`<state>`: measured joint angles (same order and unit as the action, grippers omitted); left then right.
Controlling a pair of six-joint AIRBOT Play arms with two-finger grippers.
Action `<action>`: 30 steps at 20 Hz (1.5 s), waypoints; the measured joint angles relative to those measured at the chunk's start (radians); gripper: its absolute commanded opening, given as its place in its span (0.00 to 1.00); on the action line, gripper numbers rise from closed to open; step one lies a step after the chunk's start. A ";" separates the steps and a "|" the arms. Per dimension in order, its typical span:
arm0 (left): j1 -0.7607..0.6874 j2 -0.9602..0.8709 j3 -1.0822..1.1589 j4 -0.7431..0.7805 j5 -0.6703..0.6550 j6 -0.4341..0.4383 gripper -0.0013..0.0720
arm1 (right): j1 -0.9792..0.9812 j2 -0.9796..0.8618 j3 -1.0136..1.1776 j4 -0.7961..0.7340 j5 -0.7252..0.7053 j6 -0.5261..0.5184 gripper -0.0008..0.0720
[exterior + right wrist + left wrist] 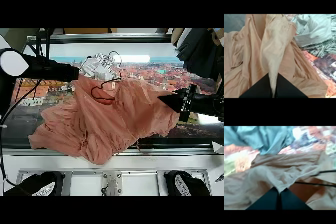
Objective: Fold the clothes and pants, and hang the long-sleeved shirts on hangers.
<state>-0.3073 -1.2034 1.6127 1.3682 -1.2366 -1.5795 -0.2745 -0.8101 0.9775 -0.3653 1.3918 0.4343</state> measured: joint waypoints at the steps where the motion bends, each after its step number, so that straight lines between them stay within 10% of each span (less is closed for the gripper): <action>1: -0.031 0.017 0.020 0.001 0.002 0.000 0.03 | 0.009 0.000 0.000 0.003 -0.013 0.006 0.01; 15: -0.529 0.066 0.163 0.274 0.036 -0.138 0.03 | 0.271 0.000 0.000 0.254 -0.305 0.031 0.01; 30: -0.587 0.095 0.110 0.282 -0.103 -0.163 0.03 | 0.301 0.000 0.000 0.344 -0.387 0.030 0.01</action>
<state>-0.8948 -1.1084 1.7229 1.6505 -1.3399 -1.7428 0.0261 -0.8097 0.9771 -0.0208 1.0050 0.4644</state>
